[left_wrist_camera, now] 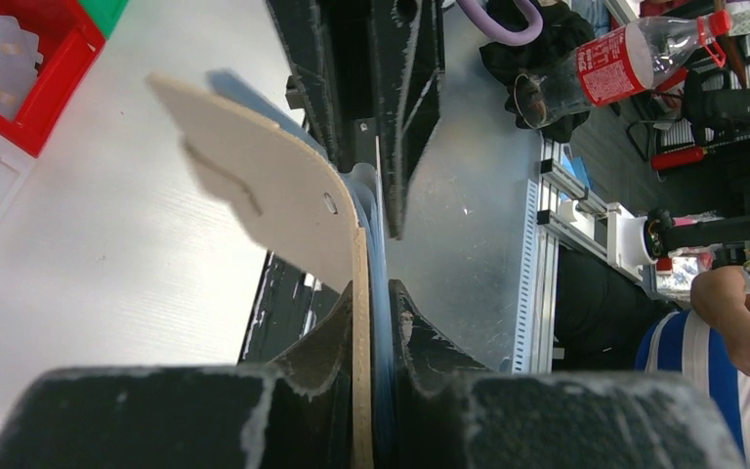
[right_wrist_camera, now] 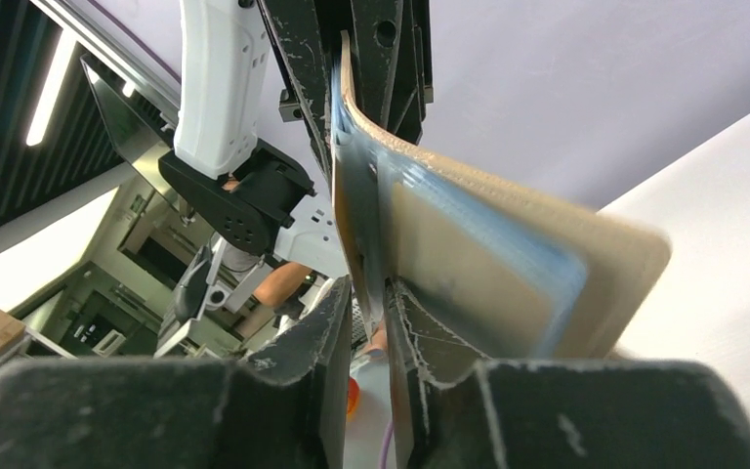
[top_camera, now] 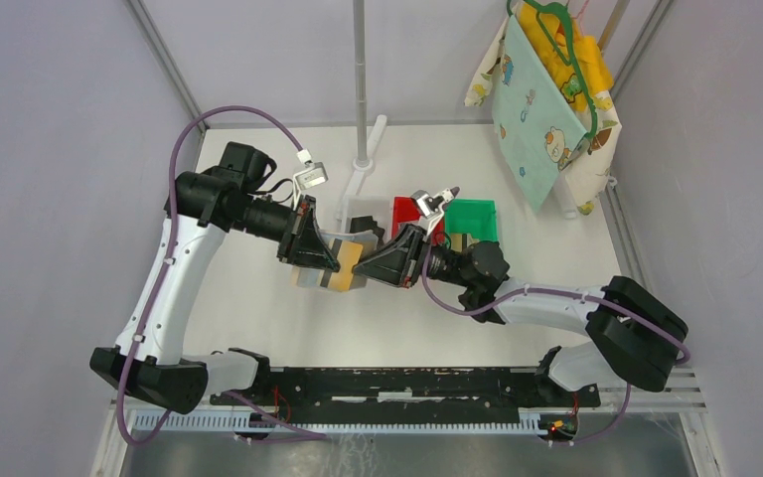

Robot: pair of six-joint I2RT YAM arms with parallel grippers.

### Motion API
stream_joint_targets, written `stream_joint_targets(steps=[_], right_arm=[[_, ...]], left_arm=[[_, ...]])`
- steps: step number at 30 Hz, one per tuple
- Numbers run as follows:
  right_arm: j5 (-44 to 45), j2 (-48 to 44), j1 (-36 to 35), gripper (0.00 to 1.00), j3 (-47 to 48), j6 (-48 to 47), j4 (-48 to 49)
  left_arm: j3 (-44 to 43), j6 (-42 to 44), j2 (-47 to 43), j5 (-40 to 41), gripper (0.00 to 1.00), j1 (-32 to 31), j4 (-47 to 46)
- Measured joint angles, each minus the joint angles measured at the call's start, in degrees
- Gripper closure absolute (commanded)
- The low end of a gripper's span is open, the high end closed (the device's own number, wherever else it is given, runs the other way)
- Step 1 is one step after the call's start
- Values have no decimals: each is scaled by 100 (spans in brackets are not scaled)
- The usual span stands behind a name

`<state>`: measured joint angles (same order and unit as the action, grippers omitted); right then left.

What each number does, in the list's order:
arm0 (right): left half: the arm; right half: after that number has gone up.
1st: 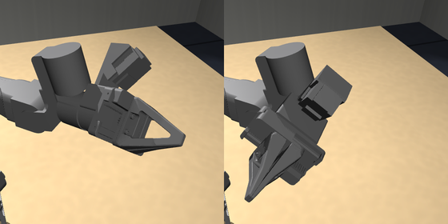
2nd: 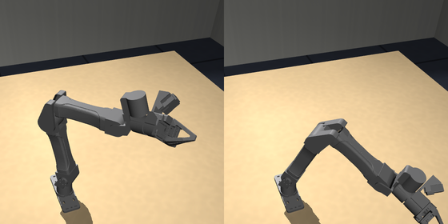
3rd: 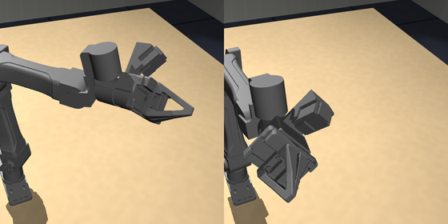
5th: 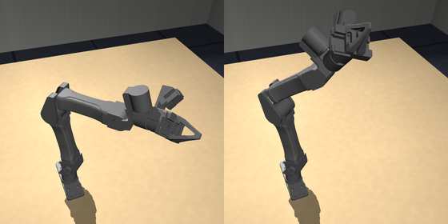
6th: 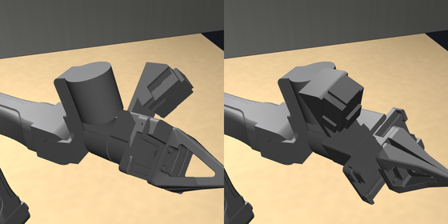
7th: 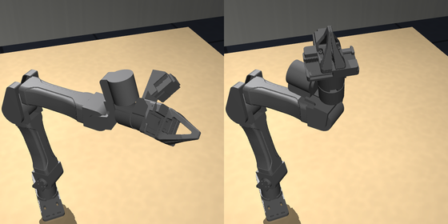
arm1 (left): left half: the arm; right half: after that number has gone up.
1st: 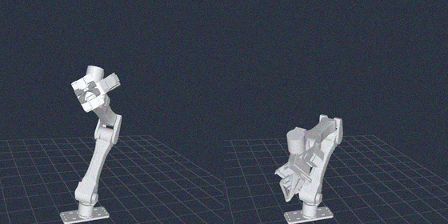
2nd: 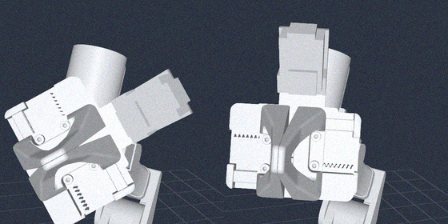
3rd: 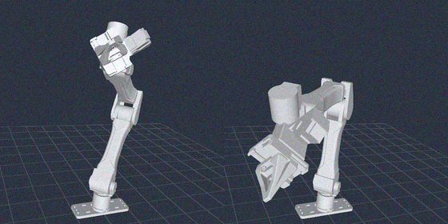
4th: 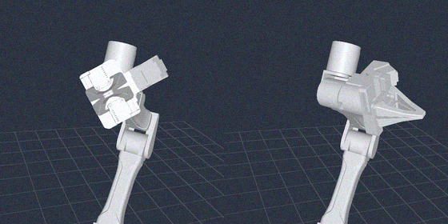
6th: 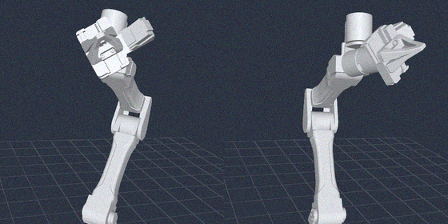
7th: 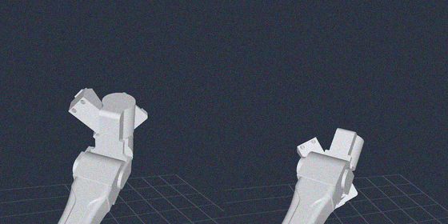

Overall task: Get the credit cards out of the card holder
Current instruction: Remove the credit card from the card holder.

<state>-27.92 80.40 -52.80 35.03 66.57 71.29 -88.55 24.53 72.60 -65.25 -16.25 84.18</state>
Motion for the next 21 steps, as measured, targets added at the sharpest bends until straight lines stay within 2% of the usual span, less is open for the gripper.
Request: stream_joint_targets(steps=[3,7,8,10,13,14,21], right_arm=[[-48,17,9,58,44,76,-15],[-127,118,2,55,240,162,7],[-146,146,-7,58,293,177,20],[-164,186,-11,70,382,212,39],[-162,208,-35,97,472,236,52],[-164,208,-35,100,481,205,42],[-284,-138,216,100,308,-28,-415]], left_arm=[[0,2,0,-28,98,0,0],[0,2,0,-46,98,4,-2],[0,2,0,-46,98,4,-2],[0,2,0,-46,98,4,-7],[0,-4,0,-63,98,2,-33],[0,-4,0,-90,98,2,-37],[-2,-7,-11,-81,98,-2,-79]])
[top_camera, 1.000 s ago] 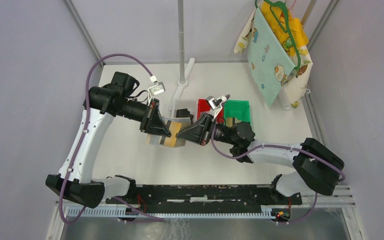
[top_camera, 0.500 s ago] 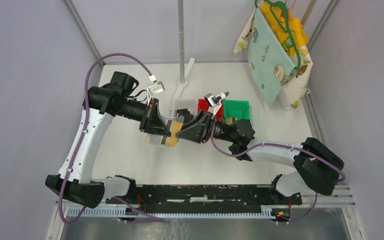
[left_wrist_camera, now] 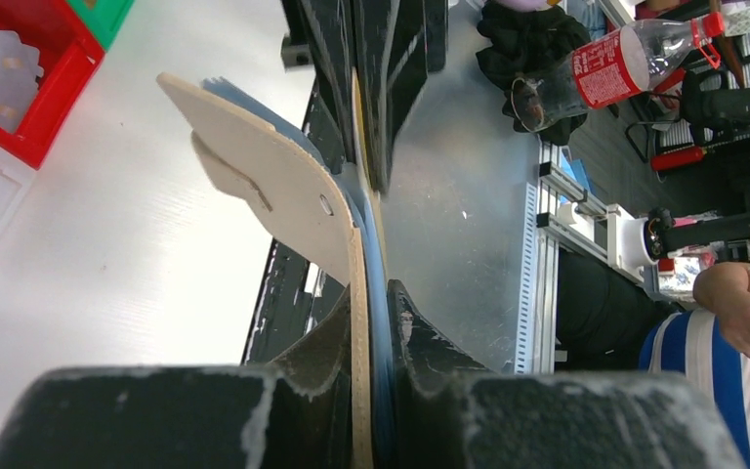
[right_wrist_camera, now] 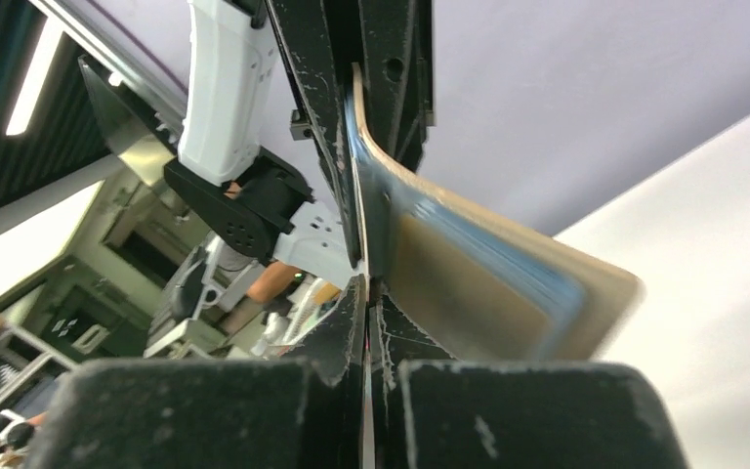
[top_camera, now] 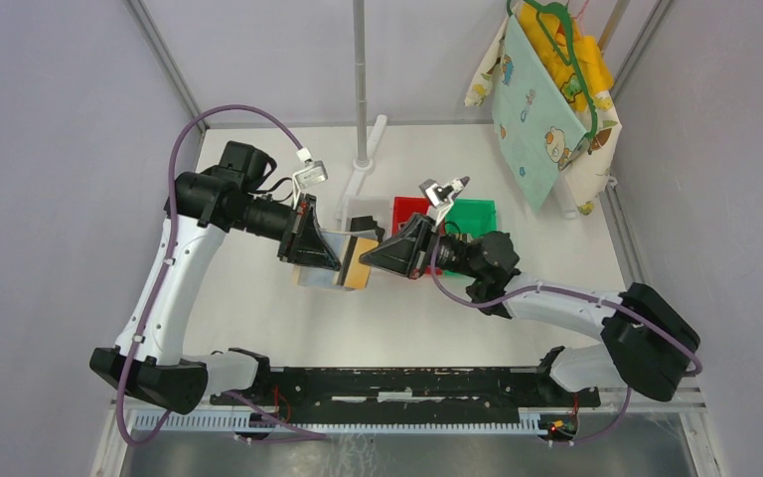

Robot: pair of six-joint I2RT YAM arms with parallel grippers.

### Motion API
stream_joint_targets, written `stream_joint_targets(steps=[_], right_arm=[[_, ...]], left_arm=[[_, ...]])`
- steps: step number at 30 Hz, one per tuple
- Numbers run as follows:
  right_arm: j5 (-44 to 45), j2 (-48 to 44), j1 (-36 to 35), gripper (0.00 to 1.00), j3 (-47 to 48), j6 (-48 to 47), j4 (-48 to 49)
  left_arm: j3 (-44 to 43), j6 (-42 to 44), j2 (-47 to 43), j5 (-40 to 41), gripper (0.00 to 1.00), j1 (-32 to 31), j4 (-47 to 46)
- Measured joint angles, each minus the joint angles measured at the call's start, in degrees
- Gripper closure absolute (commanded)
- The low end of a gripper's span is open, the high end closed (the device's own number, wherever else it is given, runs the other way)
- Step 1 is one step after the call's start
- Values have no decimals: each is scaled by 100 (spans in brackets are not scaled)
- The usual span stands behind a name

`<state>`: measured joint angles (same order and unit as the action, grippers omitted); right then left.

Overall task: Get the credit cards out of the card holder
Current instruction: Remove the credit card from the card holder, then place the credit card in the storage box.

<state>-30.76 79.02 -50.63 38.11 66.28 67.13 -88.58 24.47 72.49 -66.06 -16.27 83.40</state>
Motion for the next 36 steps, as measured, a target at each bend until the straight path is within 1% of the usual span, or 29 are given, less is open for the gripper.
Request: stream_joint_targets(steps=[4,7,12,15,18,21,25,30,36], right_arm=[[-184,-612,566,100,-402,-146,-365],[-407,-964,1016,100,-529,-345,-848],[-741,-1582,1703,100,-525,-1115,-2365],[-726,-1910,2105,100,-361,-1827,-3633],[-433,-2009,2452,100,72,-2632,-5060],[98,-2002,2743,100,503,-3410,-6426],[772,-1989,3053,100,645,-4039,-7508],[1508,-1794,3263,100,645,-4454,-8299],[2039,-1484,3270,100,640,-4693,-8561]], left_arm=[[-15,0,0,7,98,7,-33],[-22,0,0,7,98,2,-39],[-52,4,-2,0,98,2,-37],[-63,107,-28,-11,98,2,-39],[-63,382,-131,-13,98,2,-44],[-63,767,-332,-11,98,2,-46],[-63,1303,-656,17,98,2,-42],[-63,1980,-970,103,98,2,50],[-63,2498,-1086,199,98,2,92]])
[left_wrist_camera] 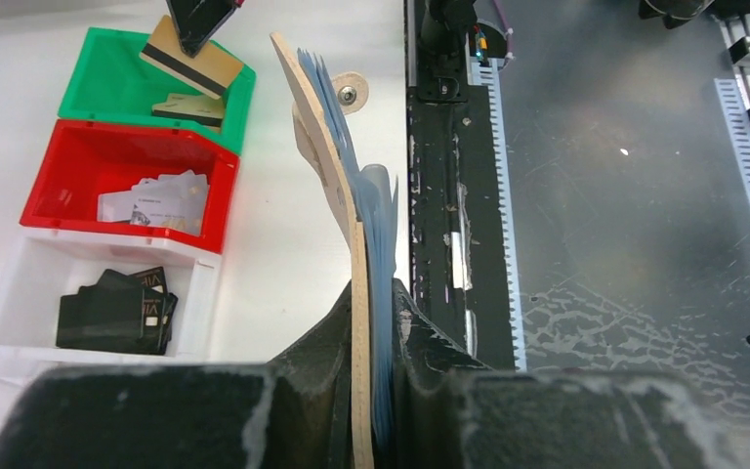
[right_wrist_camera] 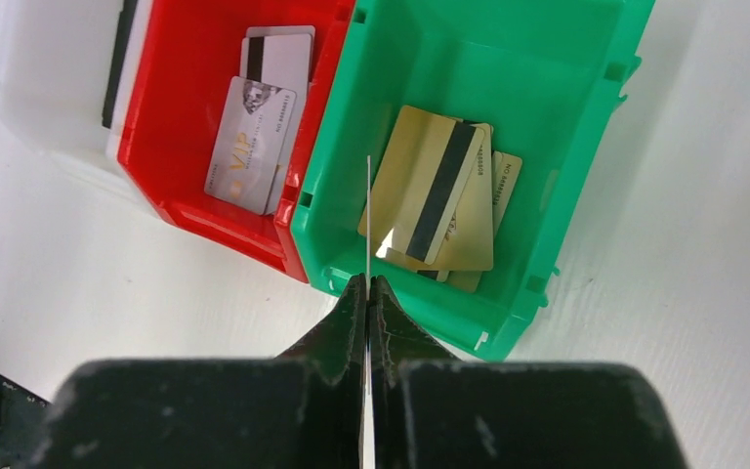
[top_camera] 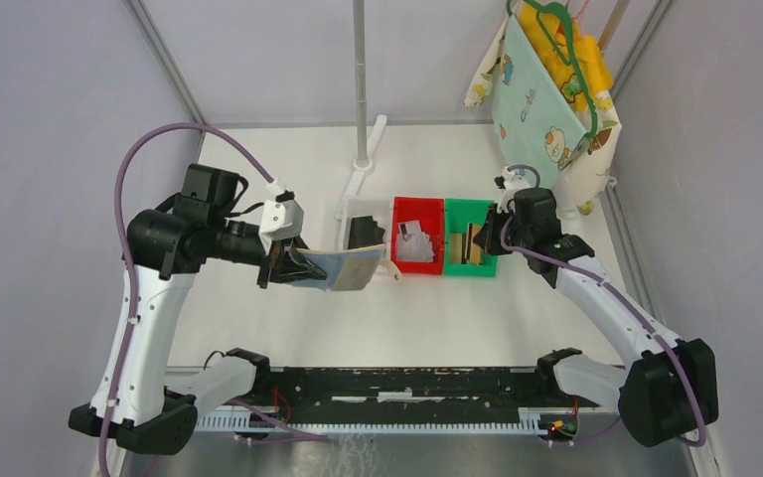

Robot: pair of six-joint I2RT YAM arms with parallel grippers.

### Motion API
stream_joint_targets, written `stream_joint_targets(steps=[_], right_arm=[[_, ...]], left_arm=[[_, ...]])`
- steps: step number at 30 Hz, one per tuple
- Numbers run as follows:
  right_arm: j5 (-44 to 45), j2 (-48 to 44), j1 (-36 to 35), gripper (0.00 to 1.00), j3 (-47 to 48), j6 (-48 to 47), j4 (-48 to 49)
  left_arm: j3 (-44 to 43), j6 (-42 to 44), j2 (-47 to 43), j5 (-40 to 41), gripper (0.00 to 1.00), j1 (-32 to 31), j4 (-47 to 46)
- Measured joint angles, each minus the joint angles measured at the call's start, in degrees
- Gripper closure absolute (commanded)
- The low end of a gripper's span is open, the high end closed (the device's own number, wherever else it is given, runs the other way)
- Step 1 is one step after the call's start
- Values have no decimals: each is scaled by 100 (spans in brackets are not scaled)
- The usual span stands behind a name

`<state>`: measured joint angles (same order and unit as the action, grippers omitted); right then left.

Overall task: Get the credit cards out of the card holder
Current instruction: Place the credit card in the storage box.

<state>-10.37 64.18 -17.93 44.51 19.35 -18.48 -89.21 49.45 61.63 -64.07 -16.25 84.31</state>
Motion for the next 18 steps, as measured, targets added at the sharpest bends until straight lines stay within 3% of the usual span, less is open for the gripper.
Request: stream_joint_targets(steps=[18], right_arm=[[-92,1239,9,100,-118,-13,723]], left_arm=[[0,122,-52,13,98,0,2]])
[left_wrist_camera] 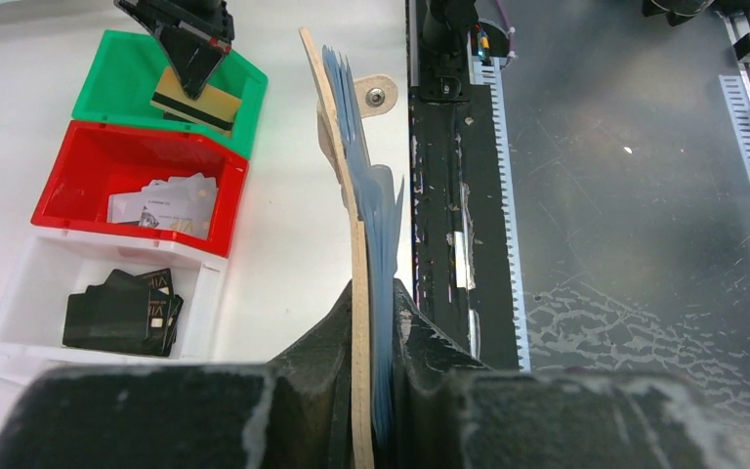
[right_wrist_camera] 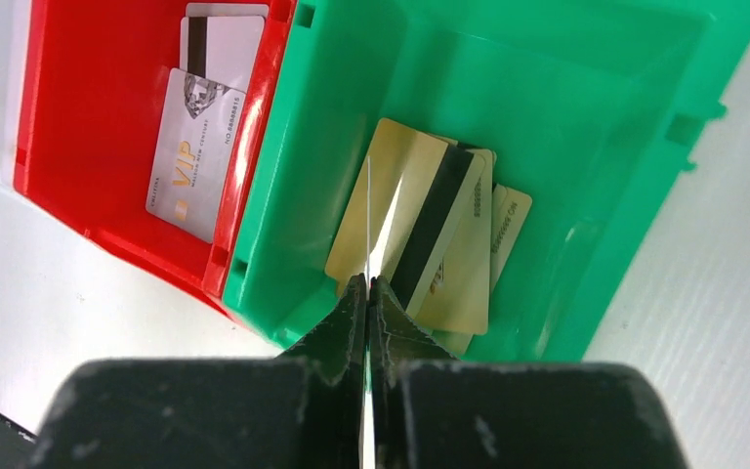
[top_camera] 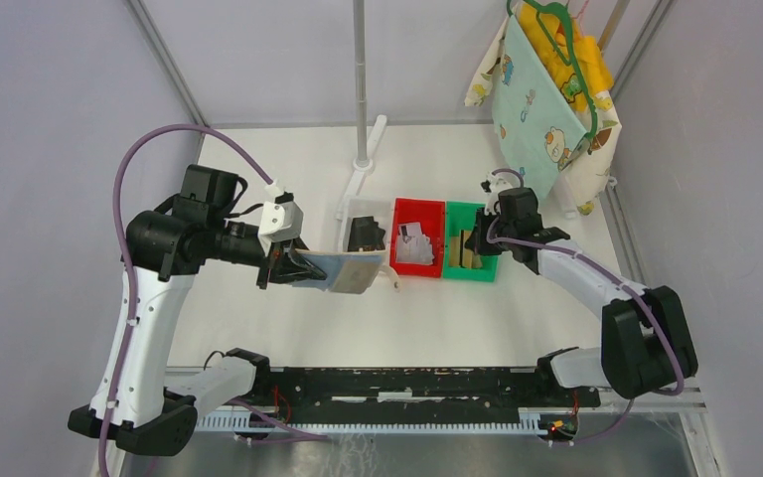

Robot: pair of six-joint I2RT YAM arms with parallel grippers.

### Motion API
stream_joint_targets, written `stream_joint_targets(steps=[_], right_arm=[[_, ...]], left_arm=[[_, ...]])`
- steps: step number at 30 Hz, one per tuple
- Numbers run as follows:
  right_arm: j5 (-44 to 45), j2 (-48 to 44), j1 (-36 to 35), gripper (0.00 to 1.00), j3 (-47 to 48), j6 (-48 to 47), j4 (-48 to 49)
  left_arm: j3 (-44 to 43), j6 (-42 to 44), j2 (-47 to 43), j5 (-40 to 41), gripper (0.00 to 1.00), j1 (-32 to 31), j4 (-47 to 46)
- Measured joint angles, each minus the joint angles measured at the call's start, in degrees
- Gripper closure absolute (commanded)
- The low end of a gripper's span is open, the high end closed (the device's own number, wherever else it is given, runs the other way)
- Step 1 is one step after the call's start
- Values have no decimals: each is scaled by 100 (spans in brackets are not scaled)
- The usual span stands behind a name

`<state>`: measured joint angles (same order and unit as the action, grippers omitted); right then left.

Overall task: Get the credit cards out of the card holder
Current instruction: Place the credit card in the storage box.

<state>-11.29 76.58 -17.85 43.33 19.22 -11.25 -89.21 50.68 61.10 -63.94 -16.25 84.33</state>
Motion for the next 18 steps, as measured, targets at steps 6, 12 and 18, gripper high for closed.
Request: stream_joint_targets(steps=[6,12,18], right_arm=[[-170,411,2,45,92,-33,118],[-35,149,-9,17,315,-20,-28],[-435,-1110,-7,7,708,7,229]], left_arm=[[2,-11,-22,-17,98,0,-44],[212,-649,-210,-144,98,0,-750],[612,-2153,-450,-299,98,0,-2356]])
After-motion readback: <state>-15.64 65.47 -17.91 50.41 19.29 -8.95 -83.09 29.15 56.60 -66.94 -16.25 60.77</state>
